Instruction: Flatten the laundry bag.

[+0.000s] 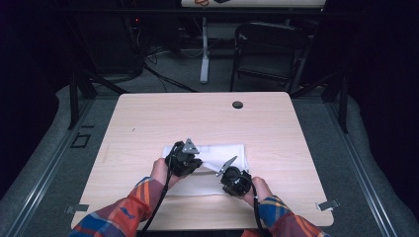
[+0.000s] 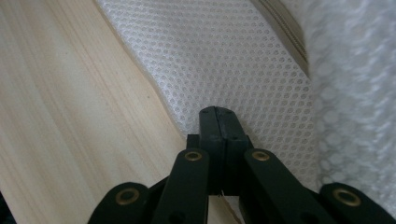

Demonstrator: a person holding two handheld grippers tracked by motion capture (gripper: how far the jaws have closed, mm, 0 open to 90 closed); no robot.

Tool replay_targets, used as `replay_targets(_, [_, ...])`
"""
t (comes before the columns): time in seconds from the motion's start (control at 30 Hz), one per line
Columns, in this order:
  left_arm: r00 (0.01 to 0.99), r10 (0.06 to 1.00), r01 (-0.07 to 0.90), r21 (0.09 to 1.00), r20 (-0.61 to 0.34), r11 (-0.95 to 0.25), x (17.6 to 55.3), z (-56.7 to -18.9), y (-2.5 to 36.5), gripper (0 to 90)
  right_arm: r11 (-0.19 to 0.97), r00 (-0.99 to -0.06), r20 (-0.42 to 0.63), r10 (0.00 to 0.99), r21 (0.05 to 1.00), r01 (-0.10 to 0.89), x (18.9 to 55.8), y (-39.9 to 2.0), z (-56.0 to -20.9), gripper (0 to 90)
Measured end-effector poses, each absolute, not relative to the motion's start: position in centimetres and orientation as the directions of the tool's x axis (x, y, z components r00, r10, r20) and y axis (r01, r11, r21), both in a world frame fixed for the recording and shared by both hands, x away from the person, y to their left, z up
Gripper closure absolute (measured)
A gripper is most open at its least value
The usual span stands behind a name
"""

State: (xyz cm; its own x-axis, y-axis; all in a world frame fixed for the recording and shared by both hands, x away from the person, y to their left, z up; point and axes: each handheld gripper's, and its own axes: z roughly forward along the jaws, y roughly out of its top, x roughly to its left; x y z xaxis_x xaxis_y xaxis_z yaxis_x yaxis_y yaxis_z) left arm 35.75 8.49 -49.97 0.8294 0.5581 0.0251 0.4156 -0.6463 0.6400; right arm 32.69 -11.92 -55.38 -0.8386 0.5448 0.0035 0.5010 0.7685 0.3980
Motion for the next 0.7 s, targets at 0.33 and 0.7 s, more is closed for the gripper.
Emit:
replay_targets(0.33, [0.816,0.577,0.415,0.648,0.045,-0.638,36.8,-48.8,8.5,86.5,0.777,-0.845,0.024,0.534,0.381,0.502,32.4,-12.1,-55.3,90.0])
replay_targets(0.7, [0.815,0.569,0.386,0.633,0.106,-0.671,38.0,-46.8,8.3,86.7,0.785,-0.85,0.046,0.524,0.362,0.503,32.2,-12.2,-55.2,90.0])
